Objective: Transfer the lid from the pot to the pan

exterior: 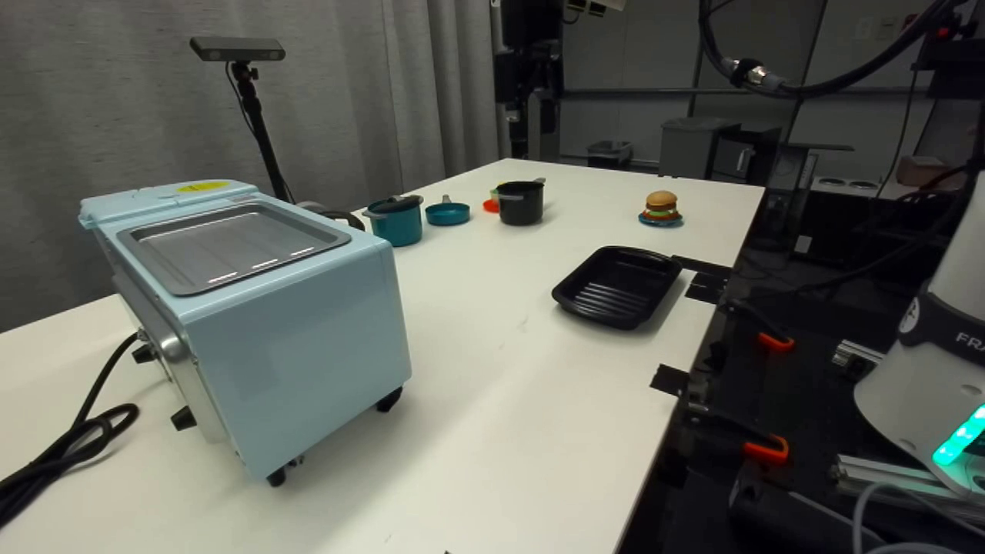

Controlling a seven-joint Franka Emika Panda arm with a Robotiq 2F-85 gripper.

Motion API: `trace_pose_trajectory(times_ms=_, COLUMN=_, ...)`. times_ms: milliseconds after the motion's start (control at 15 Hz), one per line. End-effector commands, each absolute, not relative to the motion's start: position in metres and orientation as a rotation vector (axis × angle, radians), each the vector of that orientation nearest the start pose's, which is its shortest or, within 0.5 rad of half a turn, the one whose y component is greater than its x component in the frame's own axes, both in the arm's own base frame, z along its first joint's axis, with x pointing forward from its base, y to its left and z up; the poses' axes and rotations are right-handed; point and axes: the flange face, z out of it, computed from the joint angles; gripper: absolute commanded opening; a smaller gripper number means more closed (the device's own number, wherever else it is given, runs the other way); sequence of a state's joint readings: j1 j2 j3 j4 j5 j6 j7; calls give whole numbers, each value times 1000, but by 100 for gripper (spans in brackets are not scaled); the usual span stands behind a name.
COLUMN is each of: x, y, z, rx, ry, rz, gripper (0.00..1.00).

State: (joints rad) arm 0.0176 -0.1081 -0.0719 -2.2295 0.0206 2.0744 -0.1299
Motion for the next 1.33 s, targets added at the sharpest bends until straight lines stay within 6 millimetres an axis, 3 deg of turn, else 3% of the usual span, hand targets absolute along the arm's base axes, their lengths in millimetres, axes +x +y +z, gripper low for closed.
trace_pose_trajectory(times_ms=0, x=521, y=-43, z=419, rx=-3100, ry=-86, rz=19, gripper=100)
trace_pose_trajectory(times_ms=667, x=564, y=-77, z=416, rx=-3120, ry=-5, rz=-4, gripper=100)
trace_pose_trajectory(times_ms=1133, x=596, y=-80, z=408, rx=-3131, ry=2, rz=-6, gripper=100)
trace_pose_trajectory(times_ms=1200, x=582, y=-76, z=407, rx=-3135, ry=20, rz=-4, gripper=100)
trace_pose_trajectory(times_ms=1267, x=584, y=-76, z=405, rx=-3135, ry=20, rz=0, gripper=100)
